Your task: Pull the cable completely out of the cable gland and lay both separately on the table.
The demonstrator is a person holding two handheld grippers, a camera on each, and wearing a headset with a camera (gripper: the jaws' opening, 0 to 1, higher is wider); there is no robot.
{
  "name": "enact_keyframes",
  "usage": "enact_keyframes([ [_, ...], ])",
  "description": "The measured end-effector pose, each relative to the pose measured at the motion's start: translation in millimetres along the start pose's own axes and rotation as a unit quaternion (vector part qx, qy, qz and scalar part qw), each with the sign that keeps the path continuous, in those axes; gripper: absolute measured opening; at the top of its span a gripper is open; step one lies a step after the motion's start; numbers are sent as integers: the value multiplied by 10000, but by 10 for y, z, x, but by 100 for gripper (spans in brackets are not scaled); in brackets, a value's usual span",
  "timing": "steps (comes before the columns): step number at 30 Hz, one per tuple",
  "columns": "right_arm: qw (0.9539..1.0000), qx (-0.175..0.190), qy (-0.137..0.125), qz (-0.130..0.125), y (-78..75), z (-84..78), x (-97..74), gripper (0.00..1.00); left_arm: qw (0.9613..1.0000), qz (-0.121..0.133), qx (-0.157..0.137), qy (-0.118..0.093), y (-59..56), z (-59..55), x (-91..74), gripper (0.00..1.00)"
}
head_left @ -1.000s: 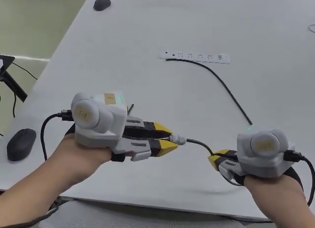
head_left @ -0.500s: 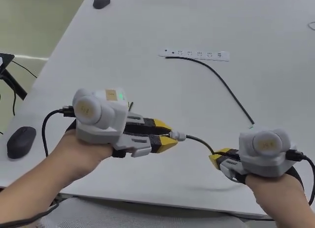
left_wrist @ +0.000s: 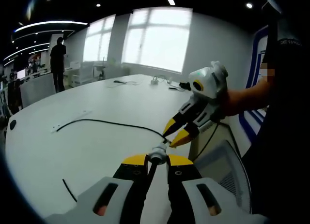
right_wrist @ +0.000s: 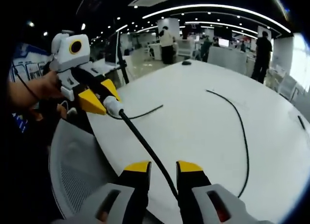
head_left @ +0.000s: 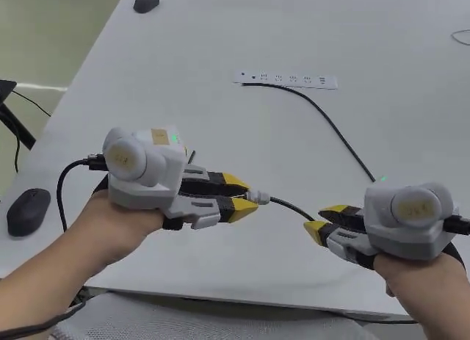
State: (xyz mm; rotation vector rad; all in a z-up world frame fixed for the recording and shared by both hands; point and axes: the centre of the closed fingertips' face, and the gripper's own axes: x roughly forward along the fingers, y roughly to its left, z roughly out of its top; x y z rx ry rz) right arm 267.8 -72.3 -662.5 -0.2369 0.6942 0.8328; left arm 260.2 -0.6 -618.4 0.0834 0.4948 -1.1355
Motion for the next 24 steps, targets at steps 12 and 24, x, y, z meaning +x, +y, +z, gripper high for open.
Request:
enact_keyframes([
  [12,9906,-1335,-183,214,436,426,110,13,10000,-32,1,17,-32,-20,-5,15],
  [24,9798,-1986,-132,174,515,433,147,2,10000,-16,-16,54,-49,-63,-27,15],
])
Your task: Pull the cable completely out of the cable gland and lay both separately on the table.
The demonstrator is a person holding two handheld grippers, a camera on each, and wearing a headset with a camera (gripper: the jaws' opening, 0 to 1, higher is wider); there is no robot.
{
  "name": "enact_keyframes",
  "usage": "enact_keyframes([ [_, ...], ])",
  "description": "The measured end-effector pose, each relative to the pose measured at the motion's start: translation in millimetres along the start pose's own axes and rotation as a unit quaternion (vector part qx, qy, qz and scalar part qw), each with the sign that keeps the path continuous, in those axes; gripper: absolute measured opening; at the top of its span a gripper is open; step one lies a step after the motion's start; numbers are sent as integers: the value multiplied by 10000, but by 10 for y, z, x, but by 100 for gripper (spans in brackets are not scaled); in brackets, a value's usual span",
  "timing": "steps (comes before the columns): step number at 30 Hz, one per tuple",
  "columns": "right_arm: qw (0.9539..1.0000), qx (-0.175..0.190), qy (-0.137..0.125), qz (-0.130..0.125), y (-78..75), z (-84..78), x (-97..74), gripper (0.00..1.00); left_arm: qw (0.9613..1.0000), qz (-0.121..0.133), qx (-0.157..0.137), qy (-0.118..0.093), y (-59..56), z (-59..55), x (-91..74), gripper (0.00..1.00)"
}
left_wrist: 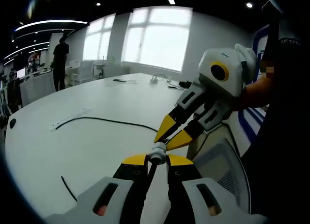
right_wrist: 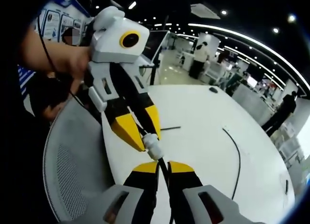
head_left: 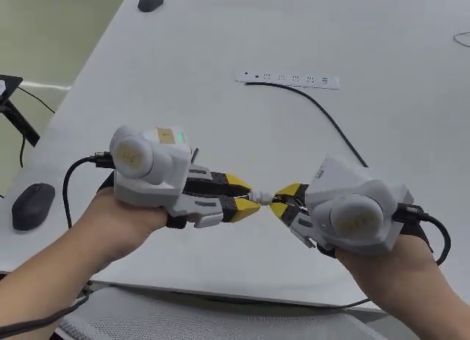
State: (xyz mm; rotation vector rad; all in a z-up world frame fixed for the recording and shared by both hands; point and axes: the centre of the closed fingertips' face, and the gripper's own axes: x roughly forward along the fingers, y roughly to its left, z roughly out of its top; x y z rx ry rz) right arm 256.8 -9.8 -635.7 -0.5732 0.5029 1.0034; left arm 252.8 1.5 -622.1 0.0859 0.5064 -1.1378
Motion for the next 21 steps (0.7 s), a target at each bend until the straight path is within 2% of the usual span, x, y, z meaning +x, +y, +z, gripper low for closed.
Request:
enact_keyframes([
  [7,10000,32,-43,-32,0,-20,-3,0,10000,3,7,-38,-11,-12,-3,15],
  [15,9985,528,-24,-121,-67,-115,-1,0,10000,3,42,-24,4,9,17,15],
  [21,9973,713,-59,-164,-86,-139,9,0,9999,2,98,29,7,11,46,15],
])
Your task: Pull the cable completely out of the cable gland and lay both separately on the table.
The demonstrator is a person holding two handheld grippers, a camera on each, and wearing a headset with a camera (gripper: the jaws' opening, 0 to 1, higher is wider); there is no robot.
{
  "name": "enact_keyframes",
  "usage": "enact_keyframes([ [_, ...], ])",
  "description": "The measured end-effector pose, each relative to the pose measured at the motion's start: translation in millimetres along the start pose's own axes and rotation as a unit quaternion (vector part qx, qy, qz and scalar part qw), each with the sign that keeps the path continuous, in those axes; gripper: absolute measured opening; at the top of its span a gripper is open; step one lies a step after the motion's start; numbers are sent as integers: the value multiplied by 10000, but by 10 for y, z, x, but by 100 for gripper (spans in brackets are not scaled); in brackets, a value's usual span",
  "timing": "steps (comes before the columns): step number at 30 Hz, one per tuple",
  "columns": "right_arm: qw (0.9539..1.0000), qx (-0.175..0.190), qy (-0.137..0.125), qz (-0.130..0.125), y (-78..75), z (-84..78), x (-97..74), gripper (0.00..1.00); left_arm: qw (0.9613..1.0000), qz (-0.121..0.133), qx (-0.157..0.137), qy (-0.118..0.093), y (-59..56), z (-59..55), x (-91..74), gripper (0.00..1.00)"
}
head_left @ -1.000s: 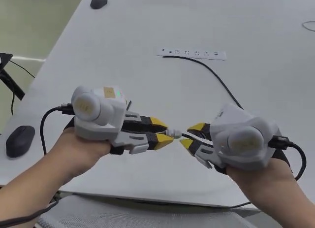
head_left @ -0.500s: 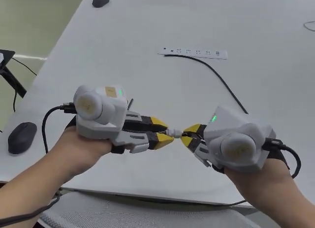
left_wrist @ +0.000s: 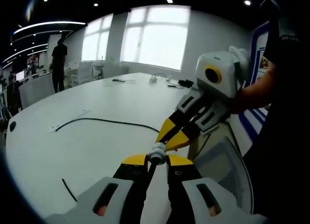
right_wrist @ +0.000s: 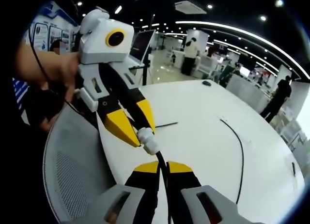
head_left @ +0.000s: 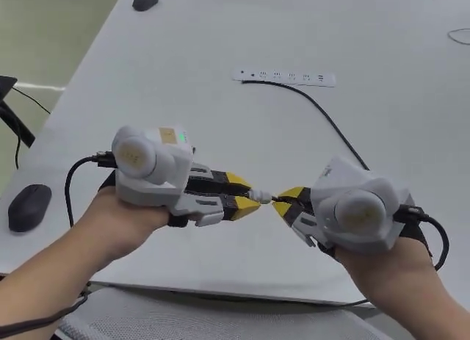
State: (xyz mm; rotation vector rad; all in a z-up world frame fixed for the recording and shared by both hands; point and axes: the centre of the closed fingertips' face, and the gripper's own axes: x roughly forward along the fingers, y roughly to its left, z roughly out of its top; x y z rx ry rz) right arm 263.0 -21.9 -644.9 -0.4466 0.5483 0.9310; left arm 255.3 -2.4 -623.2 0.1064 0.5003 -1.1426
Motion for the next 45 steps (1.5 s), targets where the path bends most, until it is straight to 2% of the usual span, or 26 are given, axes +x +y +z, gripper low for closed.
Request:
enact_keyframes([
  [5,10000,-26,67,-64,-18,-65,1,0,10000,6,8,24,10,-16,-2,15],
  [7,9998,169,102,-97,-69,-126,-9,0,10000,-1,-8,9,15,-18,-21,15],
  [10,9995,226,155,-122,-116,-205,-7,0,10000,-16,-14,-19,3,-5,-28,15],
  [16,9965,748,213,-312,-265,-409,-7,0,9999,-22,-86,-126,0,33,-41,15],
  [21,9918,1139,343,-465,-365,-652,10,0,9998,-26,-99,-193,-12,71,-50,15],
  [23,9891,1328,358,-517,-402,-748,18,0,9997,-32,-110,-228,-20,89,-53,15],
  [25,9846,1590,421,-592,-444,-868,28,0,9997,-35,-91,-235,-19,89,-47,15],
  [26,9791,1902,396,-608,-450,-919,36,0,9997,-37,-98,-235,-22,89,-46,15],
  [28,9724,2206,441,-624,-461,-1009,47,0,9997,-36,-98,-232,-25,84,-41,15],
  [29,9673,2418,438,-626,-466,-1054,56,0,9997,-37,-104,-231,-30,79,-35,15],
  [32,9625,2608,453,-585,-455,-1096,69,0,9998,-48,-95,-184,-49,49,-7,15],
  [34,9653,2498,466,-599,-445,-1083,64,0,9998,-47,-98,-157,-48,33,3,15],
  [42,9695,2353,439,-521,-432,-1045,43,0,9998,31,-116,-137,24,50,-26,15],
  [45,9735,2188,403,-535,-434,-1016,25,0,9998,52,-117,-169,30,77,-33,15],
])
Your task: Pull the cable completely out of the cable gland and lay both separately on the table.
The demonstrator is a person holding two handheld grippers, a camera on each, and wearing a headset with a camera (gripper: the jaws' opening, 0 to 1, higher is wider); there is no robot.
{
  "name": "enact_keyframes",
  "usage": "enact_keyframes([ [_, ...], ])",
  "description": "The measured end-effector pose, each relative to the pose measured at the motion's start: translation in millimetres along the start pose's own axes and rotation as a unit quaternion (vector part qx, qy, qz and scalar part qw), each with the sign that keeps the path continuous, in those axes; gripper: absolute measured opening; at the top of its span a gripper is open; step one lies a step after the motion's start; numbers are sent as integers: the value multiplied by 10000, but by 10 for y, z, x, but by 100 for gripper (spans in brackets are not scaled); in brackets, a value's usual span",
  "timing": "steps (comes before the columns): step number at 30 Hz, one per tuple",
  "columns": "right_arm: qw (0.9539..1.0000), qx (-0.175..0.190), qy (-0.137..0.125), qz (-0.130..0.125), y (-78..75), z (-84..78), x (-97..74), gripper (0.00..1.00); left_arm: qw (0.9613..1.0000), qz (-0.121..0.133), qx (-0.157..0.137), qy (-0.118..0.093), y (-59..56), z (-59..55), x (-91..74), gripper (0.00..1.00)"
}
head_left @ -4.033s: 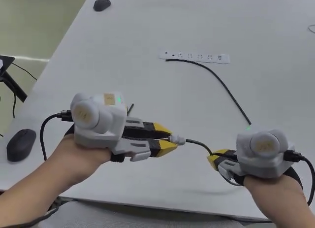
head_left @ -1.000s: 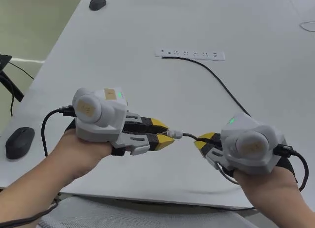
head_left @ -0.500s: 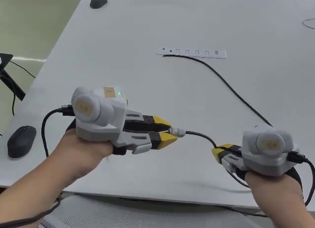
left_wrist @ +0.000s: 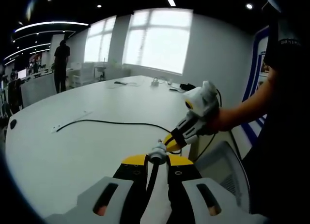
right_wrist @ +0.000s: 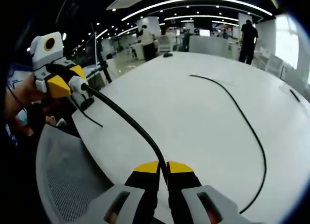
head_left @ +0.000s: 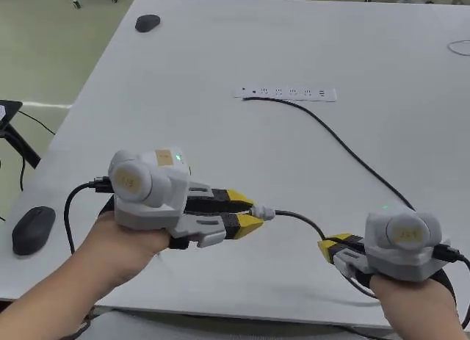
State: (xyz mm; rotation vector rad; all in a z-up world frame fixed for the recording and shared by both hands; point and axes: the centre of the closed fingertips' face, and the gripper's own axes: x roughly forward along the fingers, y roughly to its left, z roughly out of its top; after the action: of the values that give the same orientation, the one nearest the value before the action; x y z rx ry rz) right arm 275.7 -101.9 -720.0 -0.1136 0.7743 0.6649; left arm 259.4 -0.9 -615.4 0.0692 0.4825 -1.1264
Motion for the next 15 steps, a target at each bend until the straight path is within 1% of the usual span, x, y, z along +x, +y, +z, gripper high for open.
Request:
enact_keyframes([
  [1,10000,-65,-6,-3,-1,5,-10,0,10000,4,-3,-1,4,0,1,15],
  [8,9998,-190,31,47,9,-9,-43,1,10000,5,-40,8,27,5,12,15],
  [13,9998,-203,-3,79,11,18,-63,1,9999,32,-109,-8,70,19,24,15],
  [15,9996,-277,-13,97,13,34,-69,1,9999,40,-108,-18,81,26,25,15],
])
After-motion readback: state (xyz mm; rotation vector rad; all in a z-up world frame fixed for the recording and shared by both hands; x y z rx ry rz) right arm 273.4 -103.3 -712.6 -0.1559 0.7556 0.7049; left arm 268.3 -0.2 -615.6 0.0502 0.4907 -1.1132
